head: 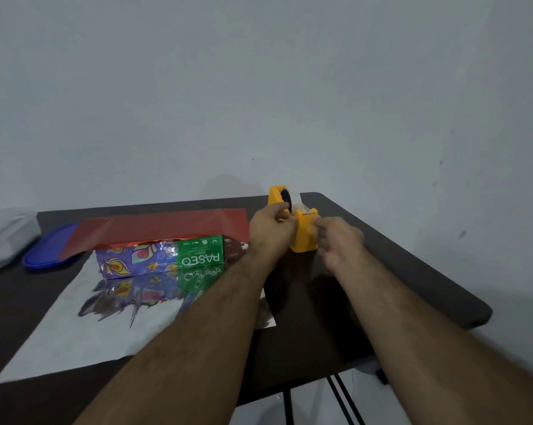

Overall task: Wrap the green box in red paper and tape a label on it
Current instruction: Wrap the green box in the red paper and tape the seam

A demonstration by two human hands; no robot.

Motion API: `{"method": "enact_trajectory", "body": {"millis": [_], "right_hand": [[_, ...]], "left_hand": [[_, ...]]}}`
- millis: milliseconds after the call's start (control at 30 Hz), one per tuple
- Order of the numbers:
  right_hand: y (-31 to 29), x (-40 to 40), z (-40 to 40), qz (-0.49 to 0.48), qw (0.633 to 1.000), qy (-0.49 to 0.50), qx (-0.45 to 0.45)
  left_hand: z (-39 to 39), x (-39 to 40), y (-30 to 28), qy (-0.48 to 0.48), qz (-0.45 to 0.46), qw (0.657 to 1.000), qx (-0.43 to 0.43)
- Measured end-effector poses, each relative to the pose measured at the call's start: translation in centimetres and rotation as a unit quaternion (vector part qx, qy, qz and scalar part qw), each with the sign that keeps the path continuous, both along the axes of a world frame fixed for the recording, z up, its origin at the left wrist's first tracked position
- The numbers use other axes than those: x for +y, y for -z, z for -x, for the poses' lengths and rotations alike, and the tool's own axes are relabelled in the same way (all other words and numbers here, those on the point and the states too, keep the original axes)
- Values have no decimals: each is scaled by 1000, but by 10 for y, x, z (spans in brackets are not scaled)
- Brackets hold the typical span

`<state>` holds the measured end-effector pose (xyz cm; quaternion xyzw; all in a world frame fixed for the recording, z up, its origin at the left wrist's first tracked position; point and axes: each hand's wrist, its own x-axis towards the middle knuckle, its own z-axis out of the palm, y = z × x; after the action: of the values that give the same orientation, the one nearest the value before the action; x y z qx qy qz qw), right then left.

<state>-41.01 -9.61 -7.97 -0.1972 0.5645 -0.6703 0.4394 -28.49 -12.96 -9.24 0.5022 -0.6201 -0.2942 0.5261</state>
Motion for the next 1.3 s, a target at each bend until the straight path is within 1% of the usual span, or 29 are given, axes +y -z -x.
{"method": "enact_trajectory", "body": {"millis": [33, 67, 100, 133, 200, 267, 467, 633, 700, 733, 767, 833, 867, 933, 967, 1000, 1100, 1133, 1167, 1300], "right_hand": [[-4, 3, -3, 28, 998, -17, -48], [-6, 5, -5, 52, 994, -39, -88], [-9, 8, -8, 73, 988, -62, -120], [-11, 9, -11, 90, 982, -80, -143], [-16, 8, -19, 113, 973, -102, -175], [-24, 12, -26, 123, 968, -111, -188], [-50, 25, -60, 146, 960, -162, -175], [-51, 24, -85, 158, 956, -198, -145], [-49, 22, -91, 163, 959, -209, -103], [-47, 22, -92, 171, 960, -215, -58], [-45, 21, -93, 183, 959, -216, 12], [-39, 20, -92, 205, 943, -197, 173], [-37, 19, -89, 216, 934, -178, 222], [-29, 12, -83, 237, 922, -157, 264], [-24, 8, -81, 251, 910, -160, 290], [-19, 3, -80, 262, 890, -169, 332], [-6, -8, -84, 280, 801, -211, 486], [-3, -12, -88, 282, 778, -218, 518], [-1, -15, -91, 281, 766, -223, 534], [7, -23, -99, 275, 764, -237, 534]], "left_hand": [[-1, 2, -5, -5, -19, 997, 80], [-2, 5, -13, -3, -41, 986, 162], [-5, 9, -22, 12, -64, 973, 222], [-7, 12, -30, 42, -88, 964, 246], [-16, 19, -43, 112, -135, 963, 204], [-24, 26, -51, 149, -148, 966, 154], [-63, 39, -71, 133, -78, 980, 123], [-98, 53, -82, 114, -60, 986, 103], [-113, 57, -86, 106, -63, 988, 89], [-121, 59, -88, 104, -66, 990, 74], [-131, 60, -90, 104, -68, 991, 51], [-153, 60, -93, 106, -70, 992, -1], [-163, 60, -94, 102, -73, 992, -25], [-186, 58, -94, 92, -85, 990, -62], [-196, 57, -94, 91, -96, 988, -81], [-205, 57, -95, 94, -109, 984, -106], [-222, 55, -93, 102, -132, 968, -185], [-225, 54, -92, 104, -133, 965, -200], [-227, 52, -90, 106, -136, 962, -210], [-227, 48, -87, 91, -121, 954, -257]]}}
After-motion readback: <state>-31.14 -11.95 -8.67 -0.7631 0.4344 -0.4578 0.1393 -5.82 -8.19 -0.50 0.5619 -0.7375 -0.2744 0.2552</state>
